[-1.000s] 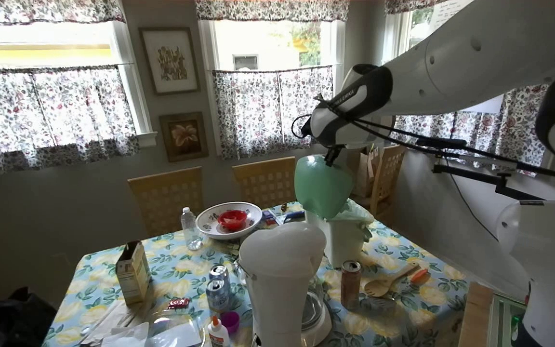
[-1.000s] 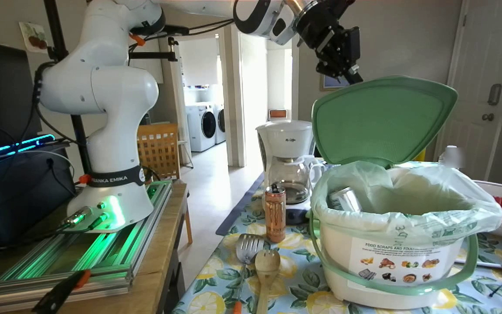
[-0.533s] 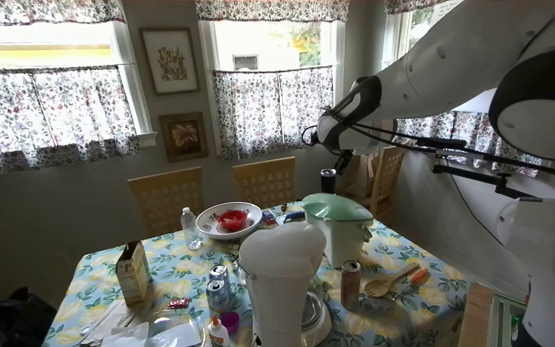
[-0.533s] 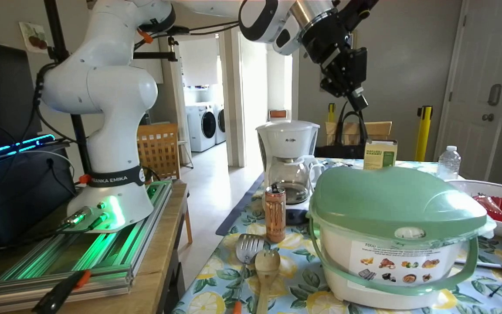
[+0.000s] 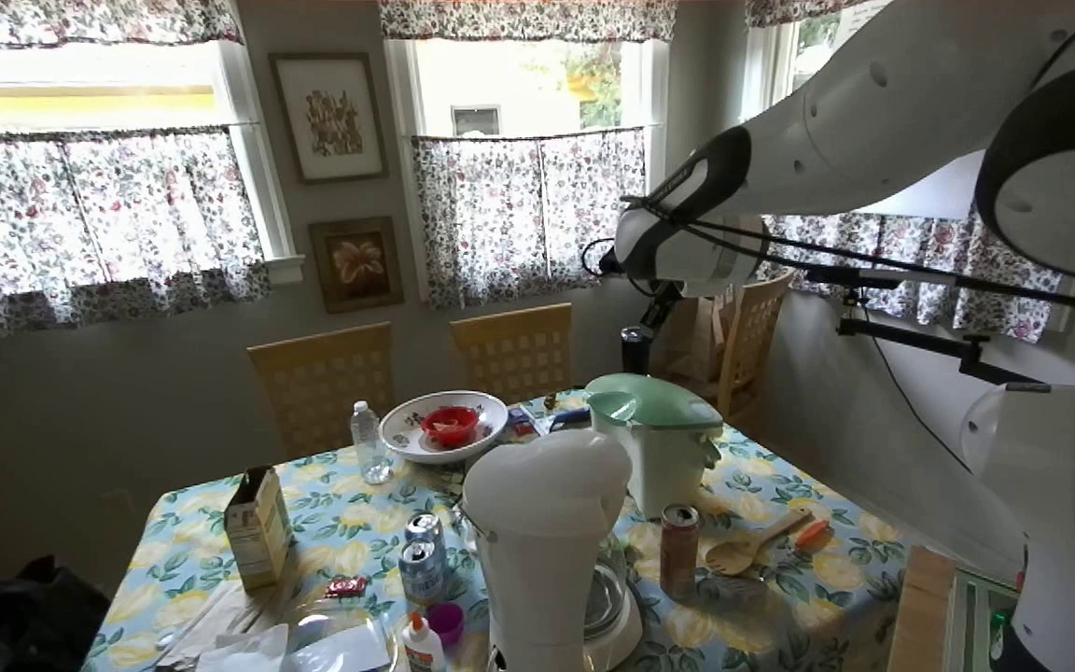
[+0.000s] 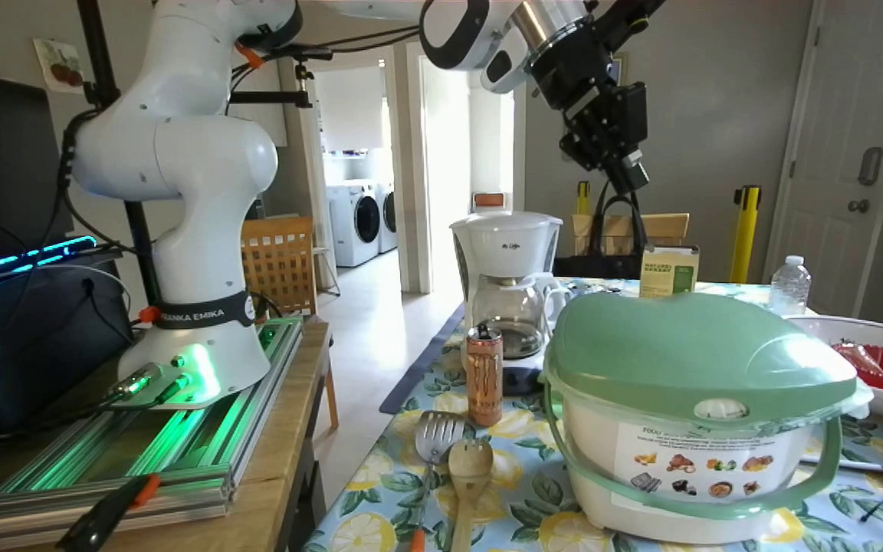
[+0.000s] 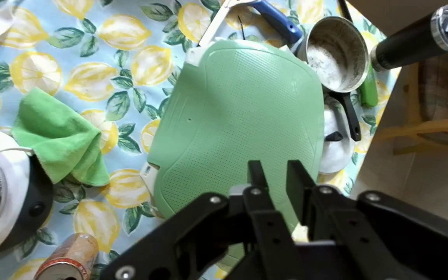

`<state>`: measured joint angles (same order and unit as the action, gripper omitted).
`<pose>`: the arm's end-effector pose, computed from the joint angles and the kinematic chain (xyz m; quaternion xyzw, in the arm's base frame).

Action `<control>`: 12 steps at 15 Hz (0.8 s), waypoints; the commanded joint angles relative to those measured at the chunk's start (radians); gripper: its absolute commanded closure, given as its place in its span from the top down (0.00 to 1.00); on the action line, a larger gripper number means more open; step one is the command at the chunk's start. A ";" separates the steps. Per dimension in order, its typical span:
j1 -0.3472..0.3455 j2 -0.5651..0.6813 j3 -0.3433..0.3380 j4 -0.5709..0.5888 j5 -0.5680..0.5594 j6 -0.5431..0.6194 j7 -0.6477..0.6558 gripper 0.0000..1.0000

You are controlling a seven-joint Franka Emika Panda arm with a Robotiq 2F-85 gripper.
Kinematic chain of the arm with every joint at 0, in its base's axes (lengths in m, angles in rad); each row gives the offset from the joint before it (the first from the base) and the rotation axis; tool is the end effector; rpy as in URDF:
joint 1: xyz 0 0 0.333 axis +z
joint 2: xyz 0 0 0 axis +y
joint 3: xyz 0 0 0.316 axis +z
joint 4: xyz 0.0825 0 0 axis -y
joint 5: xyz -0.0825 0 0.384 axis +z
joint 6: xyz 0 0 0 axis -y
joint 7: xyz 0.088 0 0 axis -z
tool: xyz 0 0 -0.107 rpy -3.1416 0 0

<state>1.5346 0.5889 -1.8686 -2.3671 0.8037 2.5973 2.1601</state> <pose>0.4838 -0.1488 0.4337 -0.0633 0.9622 -0.1603 0.2107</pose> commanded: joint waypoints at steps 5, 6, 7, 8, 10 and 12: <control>0.116 -0.071 -0.167 0.023 0.271 -0.197 -0.157 0.81; 0.112 -0.059 -0.182 0.025 0.299 -0.249 -0.177 0.88; 0.104 -0.046 -0.191 0.025 0.322 -0.300 -0.196 0.95; 0.085 -0.032 -0.192 0.025 0.330 -0.354 -0.207 0.99; 0.051 -0.007 -0.194 0.026 0.306 -0.472 -0.226 1.00; 0.009 0.019 -0.191 0.028 0.277 -0.579 -0.233 1.00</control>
<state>1.6017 0.5623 -2.0591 -2.3550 1.0840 2.1661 1.9499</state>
